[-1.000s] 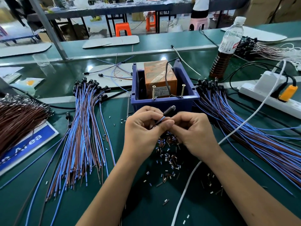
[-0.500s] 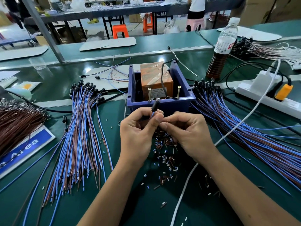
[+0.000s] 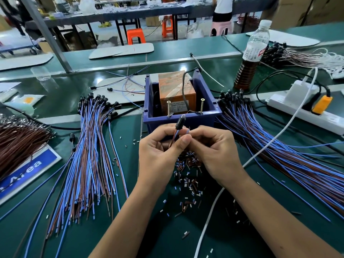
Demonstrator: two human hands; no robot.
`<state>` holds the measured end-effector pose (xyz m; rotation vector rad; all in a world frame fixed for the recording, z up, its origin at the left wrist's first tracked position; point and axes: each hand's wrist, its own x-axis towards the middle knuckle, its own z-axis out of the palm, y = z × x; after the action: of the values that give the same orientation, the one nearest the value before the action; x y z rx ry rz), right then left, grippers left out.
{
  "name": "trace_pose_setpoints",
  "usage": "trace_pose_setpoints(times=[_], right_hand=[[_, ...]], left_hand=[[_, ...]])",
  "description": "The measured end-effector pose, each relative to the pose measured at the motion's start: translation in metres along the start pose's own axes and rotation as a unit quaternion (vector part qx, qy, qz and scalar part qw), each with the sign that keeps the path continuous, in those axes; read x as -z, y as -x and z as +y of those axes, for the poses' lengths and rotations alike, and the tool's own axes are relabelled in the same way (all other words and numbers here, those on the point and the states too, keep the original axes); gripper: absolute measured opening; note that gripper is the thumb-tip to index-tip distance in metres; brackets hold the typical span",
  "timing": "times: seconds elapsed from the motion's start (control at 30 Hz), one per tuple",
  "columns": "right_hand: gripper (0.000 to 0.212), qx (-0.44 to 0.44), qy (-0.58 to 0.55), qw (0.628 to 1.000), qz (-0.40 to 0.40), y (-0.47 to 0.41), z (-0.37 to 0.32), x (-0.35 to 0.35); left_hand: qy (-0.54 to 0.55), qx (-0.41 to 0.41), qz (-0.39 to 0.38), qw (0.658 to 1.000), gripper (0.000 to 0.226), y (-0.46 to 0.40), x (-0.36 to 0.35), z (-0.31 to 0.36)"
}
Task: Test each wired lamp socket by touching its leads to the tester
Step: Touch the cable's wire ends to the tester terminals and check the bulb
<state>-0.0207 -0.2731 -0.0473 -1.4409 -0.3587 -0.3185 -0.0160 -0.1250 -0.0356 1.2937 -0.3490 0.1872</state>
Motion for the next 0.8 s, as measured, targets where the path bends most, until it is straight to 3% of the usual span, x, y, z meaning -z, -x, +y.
trace_pose_setpoints(times=[0.17,0.33,0.53,0.8], right_hand=[[0.009,-0.003,0.026,1.0,0.004,0.001,0.002,-0.002],[0.006,0.025,0.048,0.998,0.038,0.0,-0.001,-0.003],[0.01,0.043,0.05,0.994,0.089,0.001,-0.01,0.001],[0.002,0.086,0.153,0.957,0.232,-0.001,-0.009,0.002]], left_hand=[[0.042,0.053,0.023,0.997,0.015,0.0,-0.002,0.003],[-0.004,-0.042,0.04,0.998,0.013,0.001,-0.002,0.007],[-0.088,-0.097,0.171,0.977,0.012,-0.002,0.004,0.009],[-0.1,-0.056,0.223,0.968,0.011,-0.007,0.009,0.008]])
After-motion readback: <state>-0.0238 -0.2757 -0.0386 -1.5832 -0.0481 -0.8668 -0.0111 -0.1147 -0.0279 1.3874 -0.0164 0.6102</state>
